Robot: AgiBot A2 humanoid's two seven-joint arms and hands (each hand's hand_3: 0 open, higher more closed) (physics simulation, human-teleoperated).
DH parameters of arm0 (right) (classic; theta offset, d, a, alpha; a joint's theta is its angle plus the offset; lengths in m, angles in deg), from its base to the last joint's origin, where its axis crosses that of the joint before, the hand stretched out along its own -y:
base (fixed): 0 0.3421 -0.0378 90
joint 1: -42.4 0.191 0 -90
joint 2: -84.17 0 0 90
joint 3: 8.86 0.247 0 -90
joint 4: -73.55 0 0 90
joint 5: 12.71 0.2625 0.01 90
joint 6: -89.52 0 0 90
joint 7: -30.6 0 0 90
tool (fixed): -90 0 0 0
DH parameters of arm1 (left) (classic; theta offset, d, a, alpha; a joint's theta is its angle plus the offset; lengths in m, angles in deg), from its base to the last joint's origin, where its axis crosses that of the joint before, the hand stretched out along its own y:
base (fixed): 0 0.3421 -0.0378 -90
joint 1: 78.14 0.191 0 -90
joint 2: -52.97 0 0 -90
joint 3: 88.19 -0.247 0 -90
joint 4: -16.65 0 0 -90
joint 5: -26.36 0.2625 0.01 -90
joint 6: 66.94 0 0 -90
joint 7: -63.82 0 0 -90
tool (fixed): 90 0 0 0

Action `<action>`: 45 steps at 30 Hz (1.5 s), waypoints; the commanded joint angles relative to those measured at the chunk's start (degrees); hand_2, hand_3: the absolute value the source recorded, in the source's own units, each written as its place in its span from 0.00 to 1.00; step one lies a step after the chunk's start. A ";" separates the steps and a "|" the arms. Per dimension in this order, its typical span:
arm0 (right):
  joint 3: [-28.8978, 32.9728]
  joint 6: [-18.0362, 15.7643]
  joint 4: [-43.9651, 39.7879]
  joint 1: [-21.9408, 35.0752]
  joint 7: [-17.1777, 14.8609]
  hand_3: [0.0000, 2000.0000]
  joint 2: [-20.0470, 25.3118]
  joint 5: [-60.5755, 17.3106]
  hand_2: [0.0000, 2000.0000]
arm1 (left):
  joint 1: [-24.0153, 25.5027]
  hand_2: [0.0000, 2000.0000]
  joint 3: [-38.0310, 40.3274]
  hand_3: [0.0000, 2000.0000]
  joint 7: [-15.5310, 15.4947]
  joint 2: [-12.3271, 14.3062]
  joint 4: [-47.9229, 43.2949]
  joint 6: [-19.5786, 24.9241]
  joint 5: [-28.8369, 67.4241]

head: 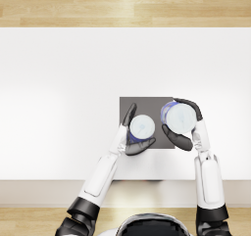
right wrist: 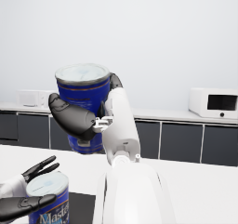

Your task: Pick up the blue can on the left and place it in the middle, then pick up the blue can on the right and place it on top of the can in the middle

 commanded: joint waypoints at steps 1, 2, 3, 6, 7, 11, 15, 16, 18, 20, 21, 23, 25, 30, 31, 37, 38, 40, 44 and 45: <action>-4.17 -0.37 -2.15 6.06 -0.04 0.76 2.46 0.00 1.00 | 2.99 0.00 1.86 0.00 2.17 -1.91 -13.12 -0.16 0.00; -5.51 -0.60 -2.94 7.01 -0.09 0.76 3.06 0.00 1.00 | 4.23 0.00 2.97 0.00 4.85 -2.64 -17.41 -0.26 0.00; -6.39 -0.82 -4.00 8.05 -0.08 0.76 3.65 0.00 1.00 | 5.58 0.00 4.69 0.00 6.77 -3.41 -21.69 -0.31 0.00; -9.84 -0.48 -4.64 9.12 -0.03 0.76 4.67 0.00 1.00 | 9.22 0.00 11.90 0.00 9.85 -5.20 -32.73 -0.41 0.00; -11.10 -0.30 -4.82 9.04 0.04 0.76 4.80 0.00 1.00 | 10.03 0.00 14.25 0.00 10.36 -5.44 -34.44 -0.42 -0.01; -14.76 5.58 -5.56 8.94 -1.10 0.76 5.39 0.01 1.00 | 12.93 0.00 20.79 0.00 11.30 -6.01 -37.82 -0.45 -0.02; -17.12 19.68 -7.35 8.80 -5.82 0.76 5.88 0.01 1.00 | 14.98 0.00 23.89 0.00 11.55 -6.09 -38.63 -0.46 -0.03; -17.83 21.15 -7.85 8.56 -6.34 0.76 5.88 0.01 1.00 | 15.14 0.00 25.18 0.00 11.58 -6.01 -39.07 -0.46 -0.03; -18.53 23.05 -8.85 8.12 -6.89 0.76 5.89 0.01 1.00 | 15.41 0.00 26.71 0.00 11.61 -5.88 -39.34 -0.46 -0.03; -18.66 24.15 -9.60 7.46 -7.22 0.76 5.76 0.01 1.00 | 15.36 0.00 27.52 0.00 11.63 -5.72 -39.40 -0.46 -0.03; -18.65 24.40 -10.10 7.26 -7.31 0.76 5.78 0.02 1.00 | 15.38 0.00 27.80 0.00 11.63 -5.66 -39.38 -0.46 -0.03; -18.48 24.70 -10.43 6.32 -7.39 0.76 5.48 0.02 1.00 | 15.18 0.00 28.39 0.00 11.64 -5.51 -39.55 -0.46 -0.03; -18.59 24.84 -11.28 5.74 -7.44 0.76 5.39 0.02 1.00 | 15.19 0.00 28.48 0.00 11.64 -5.37 -39.55 -0.46 -0.03; -19.93 24.85 -12.56 3.45 -7.57 0.76 4.63 0.03 1.00 | 15.30 0.00 28.97 0.00 11.64 -5.06 -39.89 -0.46 -0.03; -19.99 24.86 -12.87 3.18 -7.59 0.76 4.59 0.03 1.00 | 15.30 0.00 29.02 0.00 11.64 -5.00 -39.89 -0.46 -0.03; -19.72 25.28 -14.80 2.21 -6.85 0.76 4.72 0.03 1.00 | 14.95 0.00 29.03 0.00 11.64 -4.59 -39.77 -0.46 -0.03; -19.79 25.46 -15.30 2.37 -6.69 0.76 4.90 0.03 1.00 | 14.95 0.00 29.07 0.00 11.64 -4.53 -39.77 -0.46 -0.03; -19.63 25.44 -15.72 2.42 -6.44 0.60 5.06 0.02 0.32 | 14.95 0.00 29.15 0.00 11.64 -4.40 -39.77 -0.46 -0.03; -19.01 28.73 -14.29 1.78 -7.88 0.00 5.10 0.02 0.00 | 14.75 0.00 29.73 0.00 11.64 -4.17 -39.46 -0.46 -0.03; -18.62 28.87 -13.96 1.79 -8.27 0.00 5.22 0.02 0.00 | 14.74 0.00 29.54 0.00 11.64 -4.11 -39.49 -0.46 -0.03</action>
